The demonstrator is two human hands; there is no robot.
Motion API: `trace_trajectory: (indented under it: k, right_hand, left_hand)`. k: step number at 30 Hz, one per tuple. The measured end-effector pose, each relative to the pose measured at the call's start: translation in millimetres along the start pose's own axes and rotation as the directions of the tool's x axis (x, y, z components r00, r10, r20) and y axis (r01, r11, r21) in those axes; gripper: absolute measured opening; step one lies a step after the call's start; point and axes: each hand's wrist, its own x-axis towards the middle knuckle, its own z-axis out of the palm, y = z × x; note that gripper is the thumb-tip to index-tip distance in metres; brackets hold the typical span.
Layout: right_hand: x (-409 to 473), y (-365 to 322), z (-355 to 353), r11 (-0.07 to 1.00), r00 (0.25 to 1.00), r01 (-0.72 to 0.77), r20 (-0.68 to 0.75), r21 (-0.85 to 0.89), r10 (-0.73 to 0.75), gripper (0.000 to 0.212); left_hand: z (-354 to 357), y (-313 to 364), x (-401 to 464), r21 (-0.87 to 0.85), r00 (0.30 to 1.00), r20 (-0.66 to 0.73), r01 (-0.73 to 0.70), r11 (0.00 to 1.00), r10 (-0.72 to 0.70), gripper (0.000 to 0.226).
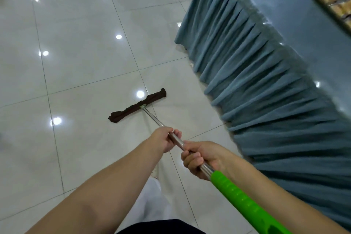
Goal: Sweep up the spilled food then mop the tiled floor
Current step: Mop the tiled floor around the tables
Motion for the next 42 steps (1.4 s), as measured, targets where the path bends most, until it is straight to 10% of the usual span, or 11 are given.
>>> trace_trajectory:
  k: [18, 42]
  right_hand:
    - [40, -111, 103, 0.997, 1.000, -0.002, 0.009, -0.072, 0.003, 0.031]
    - [-111, -103, -123, 0.987, 0.989, -0.144, 0.037, 0.077, 0.142, 0.024]
  left_hand:
    - [22, 128, 19, -0.301, 0.994, 0.022, -0.098, 0.948, 0.110, 0.013]
    - [147, -114, -3, -0.169, 0.996, -0.086, -0.009, 0.986, -0.006, 0.015]
